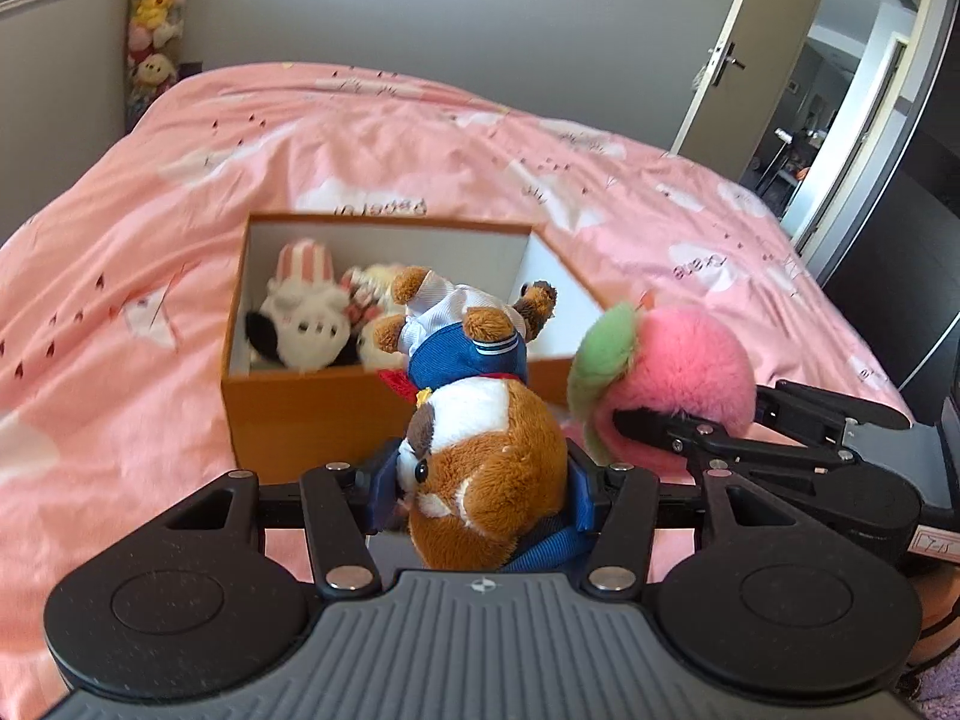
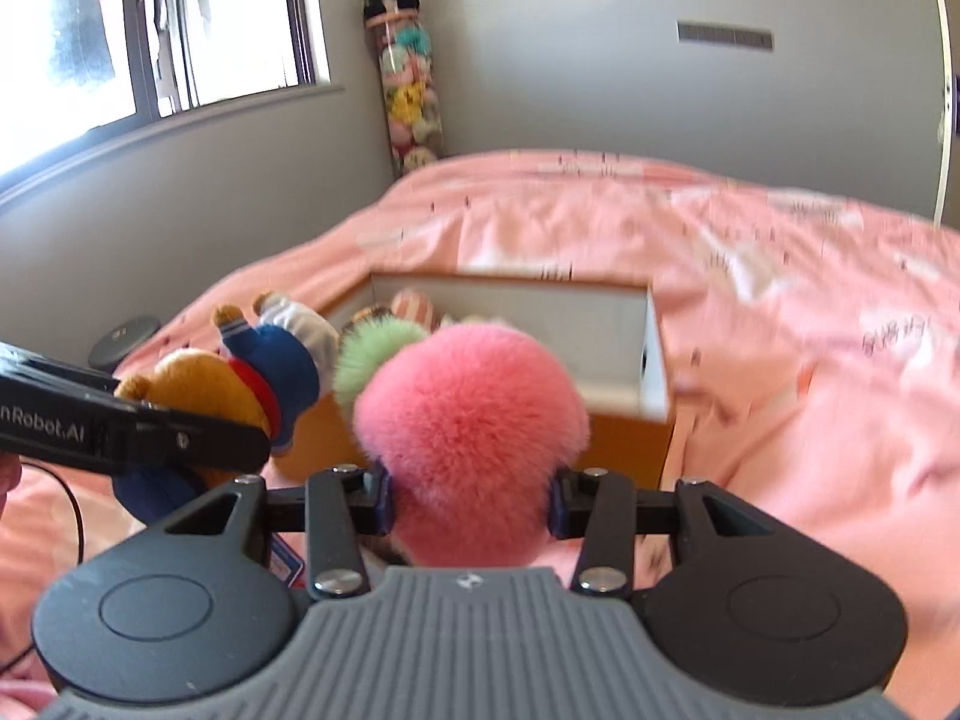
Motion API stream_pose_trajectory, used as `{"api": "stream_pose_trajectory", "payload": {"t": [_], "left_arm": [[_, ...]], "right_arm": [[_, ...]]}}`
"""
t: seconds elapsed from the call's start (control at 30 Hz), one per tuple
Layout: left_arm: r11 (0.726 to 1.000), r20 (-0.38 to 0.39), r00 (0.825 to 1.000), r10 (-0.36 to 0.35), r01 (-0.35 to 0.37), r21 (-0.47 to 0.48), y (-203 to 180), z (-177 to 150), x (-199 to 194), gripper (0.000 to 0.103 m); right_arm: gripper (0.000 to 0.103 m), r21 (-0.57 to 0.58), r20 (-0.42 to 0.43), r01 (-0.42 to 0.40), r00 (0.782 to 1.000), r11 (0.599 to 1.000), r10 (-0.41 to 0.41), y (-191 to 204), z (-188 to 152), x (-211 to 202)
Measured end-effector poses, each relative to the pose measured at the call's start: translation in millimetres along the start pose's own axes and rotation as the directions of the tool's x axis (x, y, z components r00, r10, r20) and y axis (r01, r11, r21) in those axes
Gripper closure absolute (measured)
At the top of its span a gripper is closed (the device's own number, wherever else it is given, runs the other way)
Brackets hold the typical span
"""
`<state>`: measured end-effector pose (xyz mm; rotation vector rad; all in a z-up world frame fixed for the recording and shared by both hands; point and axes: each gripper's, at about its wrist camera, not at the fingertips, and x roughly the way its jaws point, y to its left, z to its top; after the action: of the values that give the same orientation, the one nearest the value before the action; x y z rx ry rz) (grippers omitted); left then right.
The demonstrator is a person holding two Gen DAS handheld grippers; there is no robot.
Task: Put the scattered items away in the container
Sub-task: 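Carry both toys into the shoebox and open the right tool on the pompom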
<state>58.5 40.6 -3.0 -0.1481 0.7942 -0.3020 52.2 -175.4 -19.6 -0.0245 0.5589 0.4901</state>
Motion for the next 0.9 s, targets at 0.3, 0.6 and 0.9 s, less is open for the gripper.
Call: {"api": "stream_pose_trajectory", "payload": {"t": [0.3, 0.6, 0.9], "left_arm": [[0.997, 0.077, 0.995, -0.066, 0.062, 0.053, -5.1, 70.4, 9.6, 0.041], [0.997, 0.019, 0.997, -0.076, 0.076, 0.011, 14.4, 104.9, 75.2, 0.041], [0.997, -0.108, 0.991, -0.075, 0.072, -0.027, 38.5, 104.8, 147.8, 0.041]], "right_arm": [[0.056, -0.066, 0.070, 0.010, 0.998, 0.998, -0.006, -17.5, 72.0, 19.9], [0.056, -0.077, -0.104, 0.012, 0.994, 0.997, -0.020, -48.7, 107.3, 107.5], [0.056, -0.152, -0.307, 0.001, 0.951, 0.988, -0.048, -55.2, 97.2, 195.6]]}}
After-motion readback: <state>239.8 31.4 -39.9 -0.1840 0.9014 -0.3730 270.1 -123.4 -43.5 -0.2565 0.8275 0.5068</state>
